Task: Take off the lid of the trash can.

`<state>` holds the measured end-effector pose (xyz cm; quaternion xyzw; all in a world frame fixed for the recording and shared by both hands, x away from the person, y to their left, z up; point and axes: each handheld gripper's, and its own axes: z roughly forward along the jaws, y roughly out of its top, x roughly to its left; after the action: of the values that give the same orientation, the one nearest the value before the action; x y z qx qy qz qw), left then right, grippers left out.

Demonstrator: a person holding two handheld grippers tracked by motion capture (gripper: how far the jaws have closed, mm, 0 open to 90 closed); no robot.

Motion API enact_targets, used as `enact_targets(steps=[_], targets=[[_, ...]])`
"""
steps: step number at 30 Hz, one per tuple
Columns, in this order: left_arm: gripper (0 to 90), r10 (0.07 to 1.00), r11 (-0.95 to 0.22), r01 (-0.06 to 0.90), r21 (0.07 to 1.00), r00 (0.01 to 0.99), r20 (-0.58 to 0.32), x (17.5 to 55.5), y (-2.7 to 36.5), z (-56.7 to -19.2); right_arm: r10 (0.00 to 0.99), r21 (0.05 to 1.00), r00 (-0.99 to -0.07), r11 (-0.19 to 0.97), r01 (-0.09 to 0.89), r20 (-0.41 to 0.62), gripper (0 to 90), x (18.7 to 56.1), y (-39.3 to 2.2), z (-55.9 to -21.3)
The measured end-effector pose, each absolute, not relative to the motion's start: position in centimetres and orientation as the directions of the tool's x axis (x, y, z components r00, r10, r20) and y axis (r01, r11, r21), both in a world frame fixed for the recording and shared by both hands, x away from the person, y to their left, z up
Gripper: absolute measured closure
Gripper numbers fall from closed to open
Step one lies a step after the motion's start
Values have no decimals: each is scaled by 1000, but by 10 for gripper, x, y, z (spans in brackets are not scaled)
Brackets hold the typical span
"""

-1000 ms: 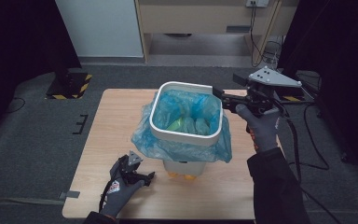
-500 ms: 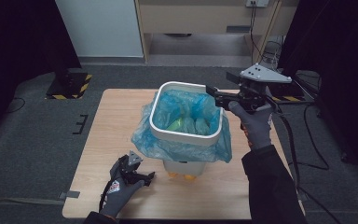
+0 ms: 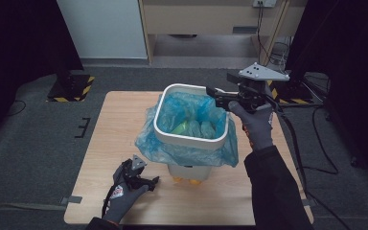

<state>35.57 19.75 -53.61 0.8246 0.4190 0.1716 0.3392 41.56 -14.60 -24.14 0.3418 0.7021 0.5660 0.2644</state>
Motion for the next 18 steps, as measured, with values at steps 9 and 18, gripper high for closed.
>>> enact_targets(steps=[9,18], targets=[[0,809,-415,575,705,588,-4,356,197,-536,770,968,-637,146,202,17,201,425,-139,-247],[0,809,-415,575,705,588,-4,356,197,-536,768,961,-641,163,224,19,201,432,-133,-251]])
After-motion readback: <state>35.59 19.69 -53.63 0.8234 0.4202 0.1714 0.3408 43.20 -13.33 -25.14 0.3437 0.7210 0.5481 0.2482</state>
